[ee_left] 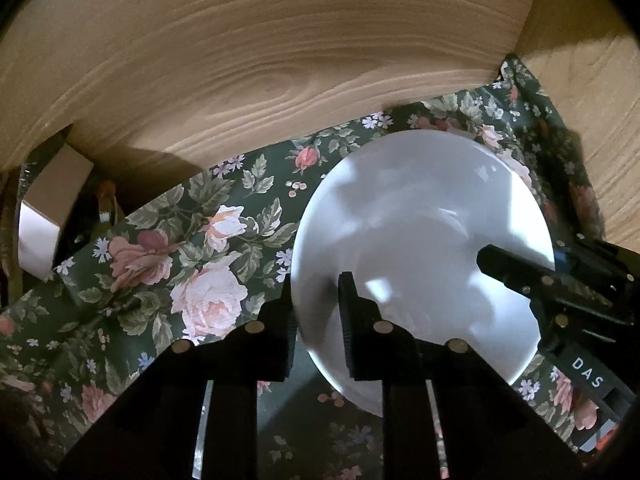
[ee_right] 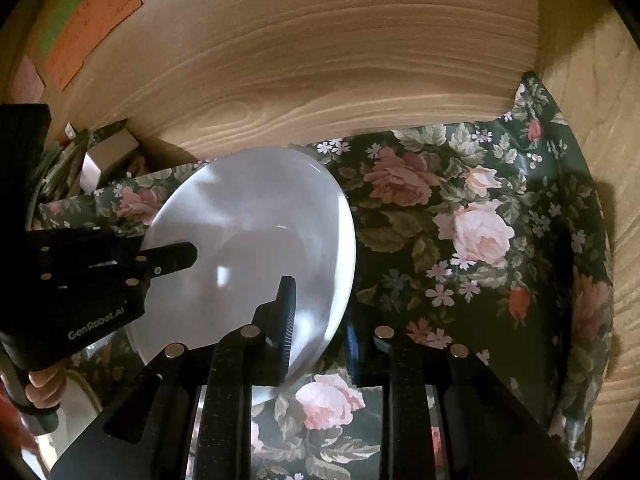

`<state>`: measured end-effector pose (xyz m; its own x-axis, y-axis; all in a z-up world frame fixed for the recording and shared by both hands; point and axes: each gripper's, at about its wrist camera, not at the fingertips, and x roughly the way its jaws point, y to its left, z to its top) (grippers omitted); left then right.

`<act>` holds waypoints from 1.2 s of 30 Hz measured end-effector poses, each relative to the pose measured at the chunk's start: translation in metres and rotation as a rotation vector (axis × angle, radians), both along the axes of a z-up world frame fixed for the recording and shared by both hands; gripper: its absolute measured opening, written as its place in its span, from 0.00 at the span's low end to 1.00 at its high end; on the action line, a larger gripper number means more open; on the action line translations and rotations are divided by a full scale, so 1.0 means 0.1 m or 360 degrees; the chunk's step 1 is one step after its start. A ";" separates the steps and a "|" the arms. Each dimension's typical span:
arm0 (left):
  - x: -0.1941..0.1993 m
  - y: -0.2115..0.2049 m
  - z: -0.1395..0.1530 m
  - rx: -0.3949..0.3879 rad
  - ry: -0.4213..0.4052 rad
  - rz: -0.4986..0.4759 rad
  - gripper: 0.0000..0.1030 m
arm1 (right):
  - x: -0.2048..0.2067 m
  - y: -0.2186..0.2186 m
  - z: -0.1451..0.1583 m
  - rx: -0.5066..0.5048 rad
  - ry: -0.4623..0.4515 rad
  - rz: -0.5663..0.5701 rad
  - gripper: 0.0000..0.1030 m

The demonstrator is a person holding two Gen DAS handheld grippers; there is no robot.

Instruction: Organize plates and bowls

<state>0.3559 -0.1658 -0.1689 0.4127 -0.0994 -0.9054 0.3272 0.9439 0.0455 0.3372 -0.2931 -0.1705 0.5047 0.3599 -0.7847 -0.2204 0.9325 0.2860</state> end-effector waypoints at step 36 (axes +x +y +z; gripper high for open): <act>-1.07 0.77 0.90 -0.0134 -0.0282 0.0143 0.18 | -0.91 0.45 0.82 0.0071 -0.0270 0.0107 0.19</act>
